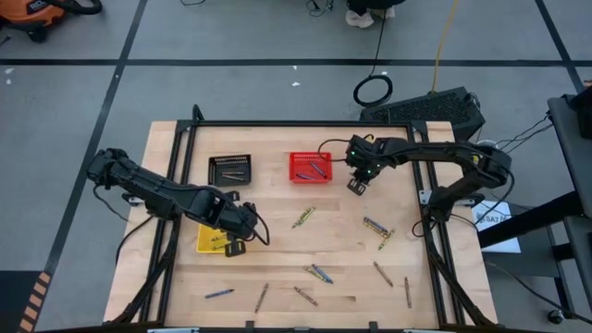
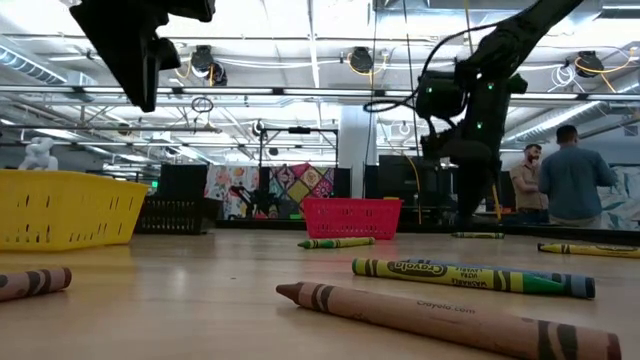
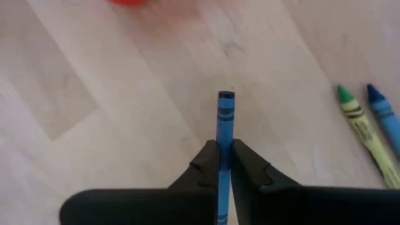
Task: Sort crayons
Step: Put the blue crayon into the red bin
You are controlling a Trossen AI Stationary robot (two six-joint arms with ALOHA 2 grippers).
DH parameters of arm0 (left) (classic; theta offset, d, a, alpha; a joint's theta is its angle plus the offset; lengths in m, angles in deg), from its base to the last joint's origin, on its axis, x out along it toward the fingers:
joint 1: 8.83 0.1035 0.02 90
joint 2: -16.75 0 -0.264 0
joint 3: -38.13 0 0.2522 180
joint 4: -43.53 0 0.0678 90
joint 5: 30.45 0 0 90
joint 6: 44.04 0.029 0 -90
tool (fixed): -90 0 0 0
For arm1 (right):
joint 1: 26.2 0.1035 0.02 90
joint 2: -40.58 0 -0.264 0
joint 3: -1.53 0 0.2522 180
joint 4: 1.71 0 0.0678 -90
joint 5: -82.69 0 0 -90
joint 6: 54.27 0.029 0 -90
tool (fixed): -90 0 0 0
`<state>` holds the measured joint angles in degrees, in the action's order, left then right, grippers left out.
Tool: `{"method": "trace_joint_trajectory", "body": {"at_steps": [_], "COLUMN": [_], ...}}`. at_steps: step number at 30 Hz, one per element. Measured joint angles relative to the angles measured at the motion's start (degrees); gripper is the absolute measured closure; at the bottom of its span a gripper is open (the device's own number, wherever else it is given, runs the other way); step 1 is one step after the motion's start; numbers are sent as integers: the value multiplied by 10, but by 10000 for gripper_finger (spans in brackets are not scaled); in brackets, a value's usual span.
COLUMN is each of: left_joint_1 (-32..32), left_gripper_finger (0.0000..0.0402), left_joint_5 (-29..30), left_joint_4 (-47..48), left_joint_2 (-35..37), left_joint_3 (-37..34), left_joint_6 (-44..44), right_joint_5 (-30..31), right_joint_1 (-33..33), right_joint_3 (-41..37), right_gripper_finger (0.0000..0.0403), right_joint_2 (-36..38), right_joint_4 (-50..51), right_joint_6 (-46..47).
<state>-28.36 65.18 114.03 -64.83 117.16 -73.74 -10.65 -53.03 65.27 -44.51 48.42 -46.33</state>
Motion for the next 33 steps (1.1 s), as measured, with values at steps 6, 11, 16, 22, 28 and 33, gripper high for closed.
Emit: {"method": "trace_joint_trajectory", "body": {"at_steps": [6, 11, 16, 22, 28, 33], "left_joint_1": [0, 0, 5, 22, 27, 27], "left_gripper_finger": [322, 322, 322, 322, 322, 322], "left_joint_5": [6, 6, 9, 29, 29, 28], "left_joint_4": [-11, -15, -35, -54, -54, -55], "left_joint_2": [0, 0, 0, 0, 0, 0], "left_joint_3": [0, 0, 0, 0, 0, 0], "left_joint_6": [2, 2, 5, 6, 30, 31], "right_joint_5": [-2, -50, -89, -90, -90, -110], "right_joint_1": [3, 3, 13, 28, 30, 30], "right_joint_3": [0, 1, 1, 2, 2, 2], "right_gripper_finger": [402, 402, 402, 403, 403, 403], "right_joint_2": [45, 67, 67, 54, 34, -2], "right_joint_4": [-19, -83, -195, -297, -356, -416], "right_joint_6": [8, 19, 40, 49, 48, 29]}}
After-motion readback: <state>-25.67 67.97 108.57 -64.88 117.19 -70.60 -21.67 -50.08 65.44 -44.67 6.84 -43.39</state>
